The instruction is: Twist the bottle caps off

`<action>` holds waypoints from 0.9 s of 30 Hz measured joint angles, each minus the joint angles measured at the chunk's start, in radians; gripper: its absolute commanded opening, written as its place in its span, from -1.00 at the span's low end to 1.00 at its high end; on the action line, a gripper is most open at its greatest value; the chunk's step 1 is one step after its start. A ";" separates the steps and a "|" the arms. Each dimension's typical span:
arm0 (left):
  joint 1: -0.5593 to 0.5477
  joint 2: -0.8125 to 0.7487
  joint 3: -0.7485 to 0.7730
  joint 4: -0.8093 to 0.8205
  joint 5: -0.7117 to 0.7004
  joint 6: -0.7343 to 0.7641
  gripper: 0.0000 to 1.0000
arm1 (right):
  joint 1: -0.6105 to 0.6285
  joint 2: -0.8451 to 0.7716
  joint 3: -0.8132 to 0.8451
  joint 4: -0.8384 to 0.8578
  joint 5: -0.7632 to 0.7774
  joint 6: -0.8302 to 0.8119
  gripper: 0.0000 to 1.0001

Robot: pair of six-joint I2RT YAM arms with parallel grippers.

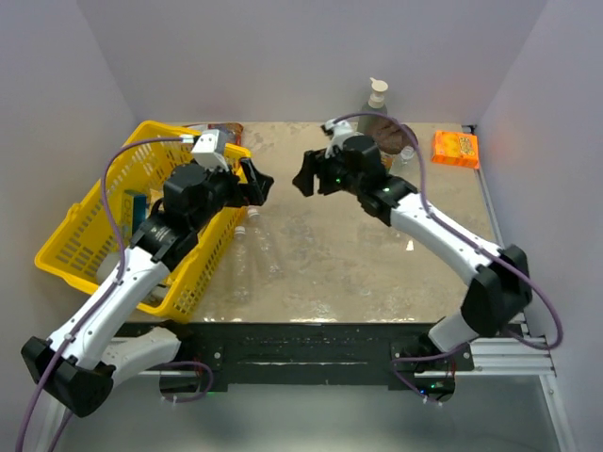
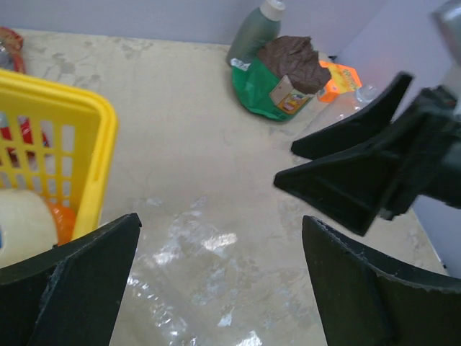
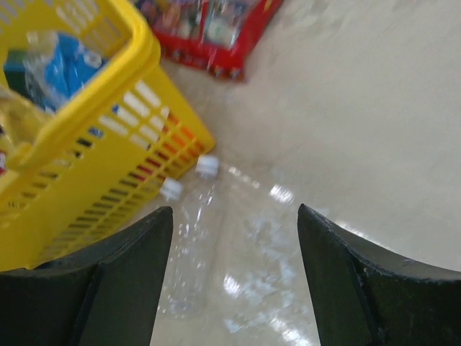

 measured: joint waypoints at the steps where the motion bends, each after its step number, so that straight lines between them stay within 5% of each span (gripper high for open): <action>1: 0.000 -0.018 0.000 -0.034 -0.017 0.001 1.00 | 0.011 0.042 0.000 -0.004 -0.025 0.015 0.48; 11: 0.000 -0.243 -0.069 -0.253 -0.121 -0.047 1.00 | 0.150 0.467 0.039 -0.024 -0.277 0.124 0.50; 21: 0.000 -0.286 -0.086 -0.348 -0.129 -0.091 1.00 | 0.190 0.593 0.144 -0.053 -0.273 0.115 0.50; 27: 0.000 -0.307 -0.086 -0.353 -0.127 -0.092 1.00 | 0.189 0.636 0.172 -0.068 -0.273 0.114 0.20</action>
